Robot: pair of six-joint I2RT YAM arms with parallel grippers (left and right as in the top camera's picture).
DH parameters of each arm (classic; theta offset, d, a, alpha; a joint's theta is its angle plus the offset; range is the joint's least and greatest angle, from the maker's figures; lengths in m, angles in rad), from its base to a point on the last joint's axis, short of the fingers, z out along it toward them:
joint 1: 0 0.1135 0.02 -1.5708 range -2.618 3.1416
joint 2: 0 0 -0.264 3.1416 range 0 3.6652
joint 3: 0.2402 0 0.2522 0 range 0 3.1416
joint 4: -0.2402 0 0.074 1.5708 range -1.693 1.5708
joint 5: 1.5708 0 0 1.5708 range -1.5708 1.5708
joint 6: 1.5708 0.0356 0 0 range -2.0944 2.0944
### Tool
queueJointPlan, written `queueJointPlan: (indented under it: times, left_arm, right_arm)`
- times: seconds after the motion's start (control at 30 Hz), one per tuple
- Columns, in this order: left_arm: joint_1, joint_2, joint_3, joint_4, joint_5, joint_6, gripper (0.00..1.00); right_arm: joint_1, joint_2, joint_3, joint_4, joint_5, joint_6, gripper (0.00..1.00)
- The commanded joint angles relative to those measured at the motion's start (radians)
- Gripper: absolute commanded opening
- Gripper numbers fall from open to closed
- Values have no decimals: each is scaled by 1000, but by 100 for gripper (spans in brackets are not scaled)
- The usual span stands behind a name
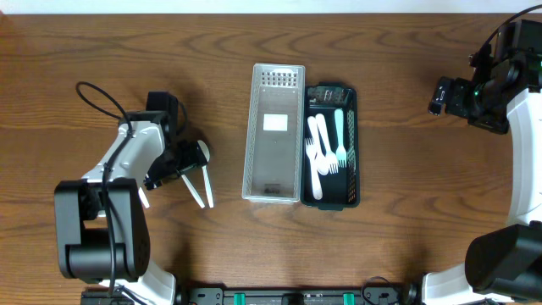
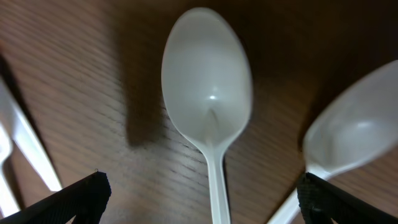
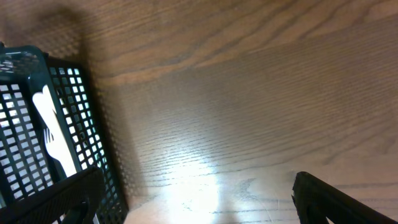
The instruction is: Pack container
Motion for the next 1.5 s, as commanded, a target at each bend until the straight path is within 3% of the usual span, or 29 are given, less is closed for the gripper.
queueJointPlan:
  times: [0.0,0.27,0.4,0.73,0.93,1.07,1.2,1.47]
  left_arm:
    - [3,22,-15,12,0,20,98]
    - [3,28,-16,30,0,20,100]
    - [3,32,-29,40,0,26,93]
    - [3,33,-105,108,22,32,93]
    - [3,33,-105,107,22,31,63]
    - [3,33,-105,106,22,31,57]
    - [3,33,-105,106,22,31,38]
    - [3,33,-105,106,22,31,21]
  right_arm:
    - [-3,4,-6,2,-11,-13,99]
    - [-3,4,-6,1,-11,-14,99]
    - [-3,4,-6,2,-11,-14,99]
    - [-3,4,-6,2,-11,-14,99]
    - [-3,4,-6,2,-11,-14,99]
    - [-3,4,-6,1,-11,-14,99]
    - [-3,4,-6,1,-11,-14,99]
    - [-3,4,-6,0,-10,-14,99]
